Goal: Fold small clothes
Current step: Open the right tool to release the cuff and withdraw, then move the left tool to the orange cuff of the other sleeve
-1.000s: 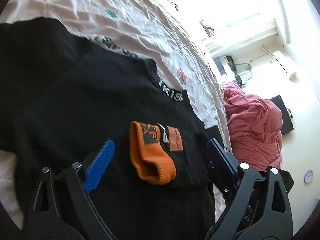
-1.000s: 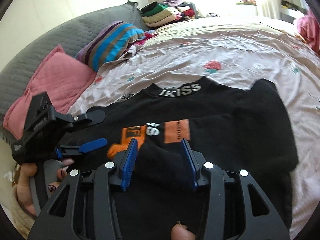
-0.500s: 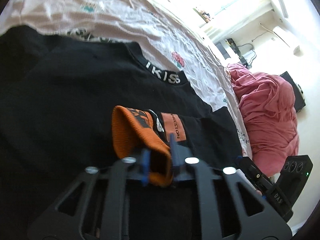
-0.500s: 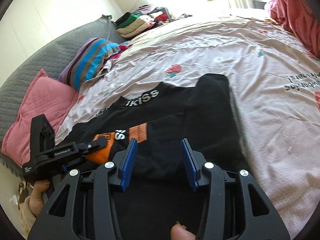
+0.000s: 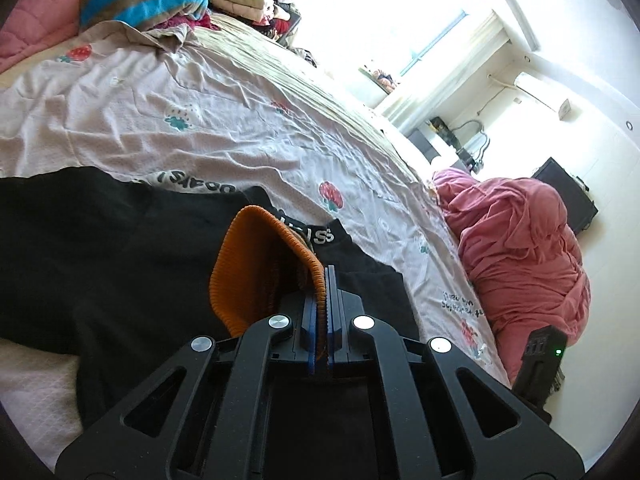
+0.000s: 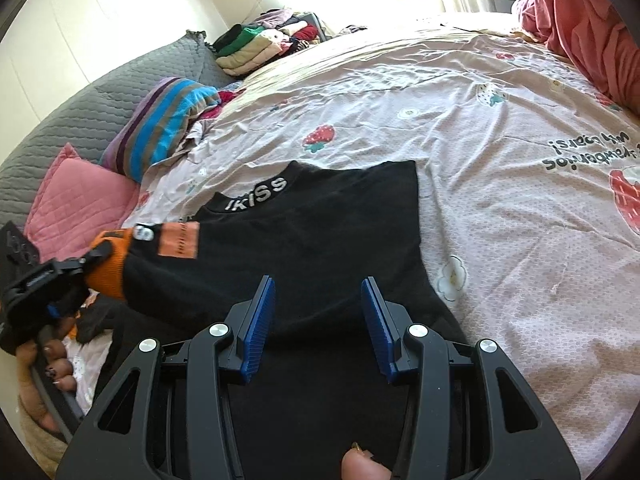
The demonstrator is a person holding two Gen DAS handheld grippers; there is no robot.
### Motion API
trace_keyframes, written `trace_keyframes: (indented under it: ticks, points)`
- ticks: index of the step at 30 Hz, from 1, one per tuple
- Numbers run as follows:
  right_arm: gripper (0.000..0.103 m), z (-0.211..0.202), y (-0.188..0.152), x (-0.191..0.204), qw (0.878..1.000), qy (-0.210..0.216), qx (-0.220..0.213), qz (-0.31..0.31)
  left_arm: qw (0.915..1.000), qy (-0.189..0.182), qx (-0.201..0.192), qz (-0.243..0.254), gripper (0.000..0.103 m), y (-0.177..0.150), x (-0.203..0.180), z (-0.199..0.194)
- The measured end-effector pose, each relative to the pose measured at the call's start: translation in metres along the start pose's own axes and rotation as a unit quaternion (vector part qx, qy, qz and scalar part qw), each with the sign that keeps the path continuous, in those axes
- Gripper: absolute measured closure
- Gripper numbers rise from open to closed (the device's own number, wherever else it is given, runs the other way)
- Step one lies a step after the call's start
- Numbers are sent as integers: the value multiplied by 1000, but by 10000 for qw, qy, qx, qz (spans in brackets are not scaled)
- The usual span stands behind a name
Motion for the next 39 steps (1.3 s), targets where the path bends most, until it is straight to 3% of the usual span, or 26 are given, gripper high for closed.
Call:
trace_keyframes:
  ticks: [9,20,25,27,33,35,39]
  points:
    - [60,8,2,-4,9990,-452,40,-39,9993,348,114,-5,103,-3,12,2]
    - [60,10,7,3,9974,-656,-61,-297,9951,956,-202,128,99,-5,17,-10]
    - [60,19,12,12,9961,-678,107,-564,9956,878,141,284,98,-12,9,9]
    - [59,25,12,15,9952,-688,225,-653,9949,886,368,305,87,-16,8,20]
    - [55,43,6,19,9921,-817,516,-803,9881,1069,1102,131,78,-37,24,53]
    - [48,49,4,14,9905,-959,639,-745,9870,1092,1180,73,78,-41,30,57]
    - [48,62,-1,4,9869,-1145,890,-713,9876,1068,1152,72,78,-44,31,55]
Point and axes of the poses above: each gripper's, at about its wrist camera, not at the fingertips, and z roughly the way its jaws point, x to its left, y to its top, the point moved 3 cm from there along z, roughly the way its jaws point, and after that the axes turned 12 degrees about x, right-handed, at the moved point
